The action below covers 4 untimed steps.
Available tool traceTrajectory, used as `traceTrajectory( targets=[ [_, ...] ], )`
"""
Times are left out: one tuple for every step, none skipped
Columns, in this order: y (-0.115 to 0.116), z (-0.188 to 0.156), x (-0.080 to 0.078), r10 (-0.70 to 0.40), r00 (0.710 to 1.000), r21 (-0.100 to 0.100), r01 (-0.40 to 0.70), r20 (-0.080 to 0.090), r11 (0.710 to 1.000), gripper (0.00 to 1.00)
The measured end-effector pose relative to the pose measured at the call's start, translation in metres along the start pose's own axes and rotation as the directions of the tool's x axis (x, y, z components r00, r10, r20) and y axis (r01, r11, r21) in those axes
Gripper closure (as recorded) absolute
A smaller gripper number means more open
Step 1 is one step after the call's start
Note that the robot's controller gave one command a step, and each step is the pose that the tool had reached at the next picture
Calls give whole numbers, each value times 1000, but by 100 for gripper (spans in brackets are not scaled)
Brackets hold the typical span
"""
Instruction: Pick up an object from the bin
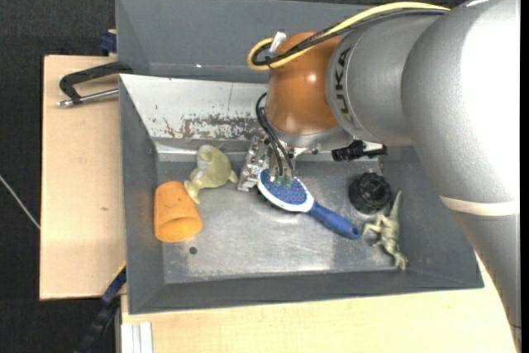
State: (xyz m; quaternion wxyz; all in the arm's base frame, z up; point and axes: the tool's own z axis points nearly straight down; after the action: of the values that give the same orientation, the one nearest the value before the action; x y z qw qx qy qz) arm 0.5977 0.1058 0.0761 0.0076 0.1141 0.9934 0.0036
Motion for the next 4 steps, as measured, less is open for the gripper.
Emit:
traceTrajectory(
  targets=[
    [-50,-176,-8,-72,997,4,72,1,997,100],
    [25,-35,36,69,997,10,-69,-22,998,100],
    [22,-40,32,73,997,8,-73,-14,997,0],
    [73,0,35,209,978,20,-208,-1,978,0]
  ],
)
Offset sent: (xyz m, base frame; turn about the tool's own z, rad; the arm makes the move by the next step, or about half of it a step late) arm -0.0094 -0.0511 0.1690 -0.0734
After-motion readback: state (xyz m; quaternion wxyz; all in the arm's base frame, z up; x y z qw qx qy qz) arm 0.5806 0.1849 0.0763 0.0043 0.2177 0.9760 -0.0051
